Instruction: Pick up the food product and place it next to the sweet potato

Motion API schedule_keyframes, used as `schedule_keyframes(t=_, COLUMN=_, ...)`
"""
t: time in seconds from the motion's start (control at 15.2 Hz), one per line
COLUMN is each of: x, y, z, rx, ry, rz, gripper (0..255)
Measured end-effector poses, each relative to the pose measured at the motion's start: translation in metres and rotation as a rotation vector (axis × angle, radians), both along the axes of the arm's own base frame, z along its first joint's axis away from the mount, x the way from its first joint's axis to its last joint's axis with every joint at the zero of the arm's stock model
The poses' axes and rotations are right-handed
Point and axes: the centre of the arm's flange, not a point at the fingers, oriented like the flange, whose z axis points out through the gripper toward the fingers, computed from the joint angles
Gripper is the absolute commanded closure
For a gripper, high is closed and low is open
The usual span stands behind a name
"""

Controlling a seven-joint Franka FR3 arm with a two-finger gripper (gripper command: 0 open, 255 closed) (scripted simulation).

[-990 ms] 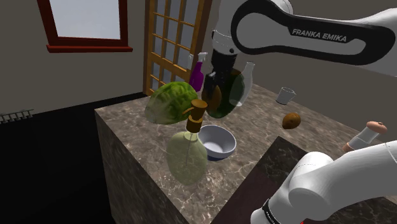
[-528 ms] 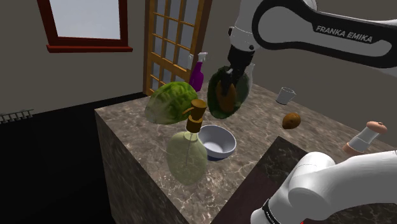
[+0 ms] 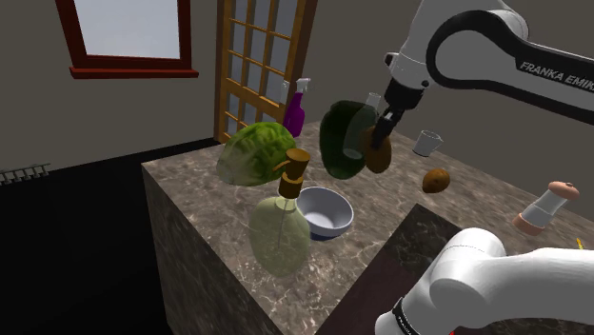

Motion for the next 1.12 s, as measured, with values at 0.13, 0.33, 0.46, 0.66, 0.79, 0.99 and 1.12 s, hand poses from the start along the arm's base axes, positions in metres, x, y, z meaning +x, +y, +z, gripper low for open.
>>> schedule_keyframes(t=0.13, x=-0.012, y=-0.022, z=0.002, rx=-0.001, ry=0.003, rz=-0.002, gripper=255)
schedule_keyframes(t=0.33, x=-0.035, y=-0.054, z=0.001, rx=0.0, ry=0.003, rz=-0.001, gripper=255)
schedule_keyframes(t=0.46, x=-0.053, y=-0.074, z=-0.004, rx=0.0, ry=0.003, rz=-0.001, gripper=255)
schedule_keyframes(t=0.66, x=-0.078, y=-0.105, z=0.0, rx=-0.001, ry=0.003, rz=-0.001, gripper=255)
schedule_keyframes(t=0.79, x=-0.091, y=-0.128, z=0.001, rx=-0.001, ry=0.003, rz=-0.001, gripper=255)
schedule_keyframes(t=0.99, x=-0.113, y=-0.16, z=0.001, rx=0.0, ry=0.002, rz=-0.002, gripper=255)
schedule_keyframes(t=1.12, x=-0.13, y=-0.186, z=0.002, rx=0.0, ry=0.002, rz=-0.002, gripper=255)
